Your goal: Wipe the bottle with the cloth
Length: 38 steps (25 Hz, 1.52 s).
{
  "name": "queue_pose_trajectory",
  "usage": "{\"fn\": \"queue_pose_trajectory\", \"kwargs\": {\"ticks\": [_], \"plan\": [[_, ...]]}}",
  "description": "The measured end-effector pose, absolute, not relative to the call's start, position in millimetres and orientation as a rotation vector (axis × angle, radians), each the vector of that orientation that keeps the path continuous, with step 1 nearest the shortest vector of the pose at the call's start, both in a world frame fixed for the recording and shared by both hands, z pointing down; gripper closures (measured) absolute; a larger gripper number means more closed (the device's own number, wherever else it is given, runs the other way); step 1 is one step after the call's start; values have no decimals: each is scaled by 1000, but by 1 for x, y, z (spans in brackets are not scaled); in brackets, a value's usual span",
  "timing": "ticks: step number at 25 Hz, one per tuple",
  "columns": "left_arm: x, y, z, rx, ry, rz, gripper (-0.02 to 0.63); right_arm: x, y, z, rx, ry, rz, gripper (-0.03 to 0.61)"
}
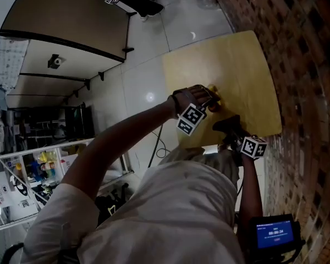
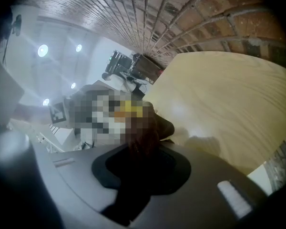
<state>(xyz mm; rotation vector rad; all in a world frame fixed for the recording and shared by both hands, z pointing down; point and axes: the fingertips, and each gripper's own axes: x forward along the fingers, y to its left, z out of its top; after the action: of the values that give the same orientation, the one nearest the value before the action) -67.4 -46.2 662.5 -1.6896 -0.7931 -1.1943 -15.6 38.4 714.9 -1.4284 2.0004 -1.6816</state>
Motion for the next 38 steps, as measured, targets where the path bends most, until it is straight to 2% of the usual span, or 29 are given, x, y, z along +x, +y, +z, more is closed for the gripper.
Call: {"fn": "queue_pose_trajectory", "kwargs": {"ticks": [3, 5, 9, 17, 20, 32, 38], "plan": [[-62, -46, 677, -1567, -876, -1209, 81, -15, 47, 714, -1447, 1984, -1683, 500], [-59, -47, 685, -1475, -891, -1205, 106, -13, 54, 711, -1455, 1968, -1677, 500], [-54, -47, 701, -1338, -905, -1171, 262, -4, 67, 716, -1500, 1917, -1663, 500], [-53, -53, 708, -1420, -891, -1295, 341, 7, 83, 723, -1548, 1839, -1650, 500], [-49, -56, 703, -1520, -801, -1370, 422, 5, 75, 716, -1539, 1840, -1636, 500], [-25, -71, 698, -2020, -351, -1817, 436, 13, 6, 677, -1568, 1952, -1455, 500], [-20, -76, 694, -2157, -280, -1860, 440, 12, -56, 668, -1601, 2024, -1355, 500]]}}
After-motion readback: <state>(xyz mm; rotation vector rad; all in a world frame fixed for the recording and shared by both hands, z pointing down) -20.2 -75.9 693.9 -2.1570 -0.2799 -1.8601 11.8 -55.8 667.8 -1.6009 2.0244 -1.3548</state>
